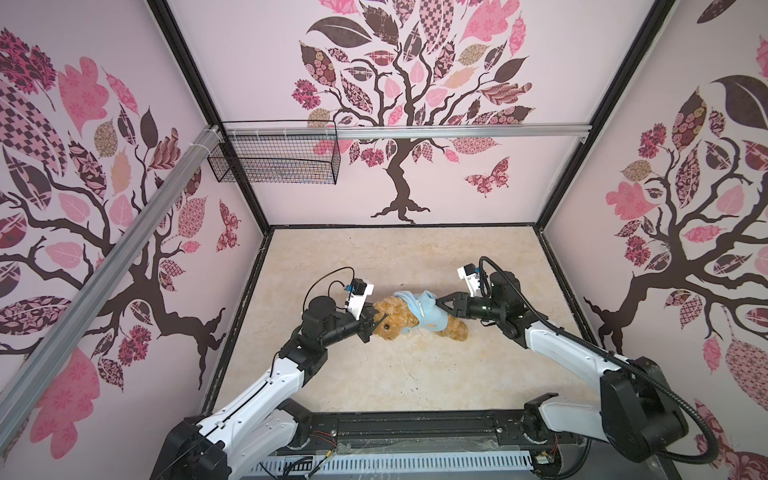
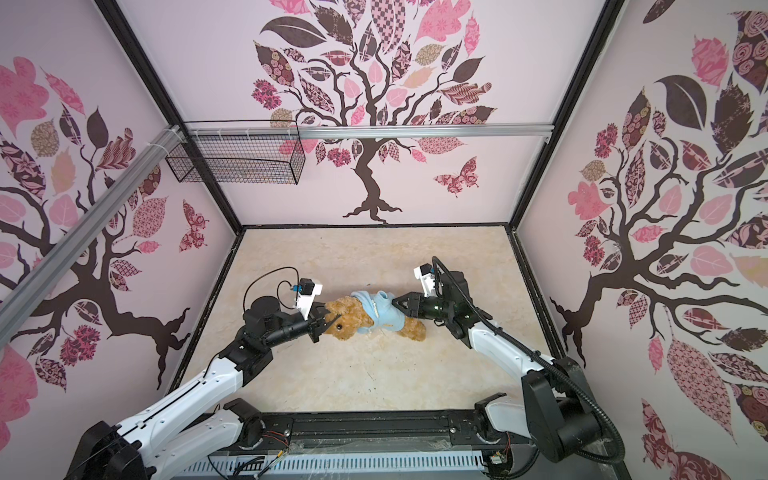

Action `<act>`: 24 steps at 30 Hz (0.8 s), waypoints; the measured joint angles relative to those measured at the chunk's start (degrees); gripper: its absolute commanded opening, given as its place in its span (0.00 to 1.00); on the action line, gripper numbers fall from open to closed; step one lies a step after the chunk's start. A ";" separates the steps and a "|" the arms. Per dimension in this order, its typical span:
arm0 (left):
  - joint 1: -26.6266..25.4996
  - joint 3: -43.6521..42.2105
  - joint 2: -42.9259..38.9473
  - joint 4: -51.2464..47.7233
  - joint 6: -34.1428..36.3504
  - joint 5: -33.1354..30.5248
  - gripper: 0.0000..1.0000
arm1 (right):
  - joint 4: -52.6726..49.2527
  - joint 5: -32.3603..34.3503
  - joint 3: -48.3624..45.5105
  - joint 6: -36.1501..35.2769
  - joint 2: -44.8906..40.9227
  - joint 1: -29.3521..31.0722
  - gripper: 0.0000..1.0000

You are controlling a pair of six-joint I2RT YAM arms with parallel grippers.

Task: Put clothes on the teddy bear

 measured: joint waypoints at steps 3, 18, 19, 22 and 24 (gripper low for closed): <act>0.00 0.00 0.42 0.11 -0.02 0.42 0.00 | 1.75 -0.79 -0.11 1.07 0.13 0.00 0.22; -0.20 0.00 -0.87 -1.05 -2.29 -2.64 0.00 | 4.96 1.55 -4.09 1.86 0.50 -2.62 0.00; -0.26 0.00 -1.46 -1.55 -2.75 -3.34 0.00 | 4.85 2.21 -4.50 1.86 0.42 -2.86 0.00; -0.61 0.00 -3.15 -2.89 -4.33 -5.35 0.00 | 4.63 3.96 -5.22 1.86 -0.74 -2.93 0.00; -0.70 0.00 -3.93 -3.30 -5.33 -6.60 0.00 | 4.70 5.16 -5.35 1.86 -2.01 -2.95 0.00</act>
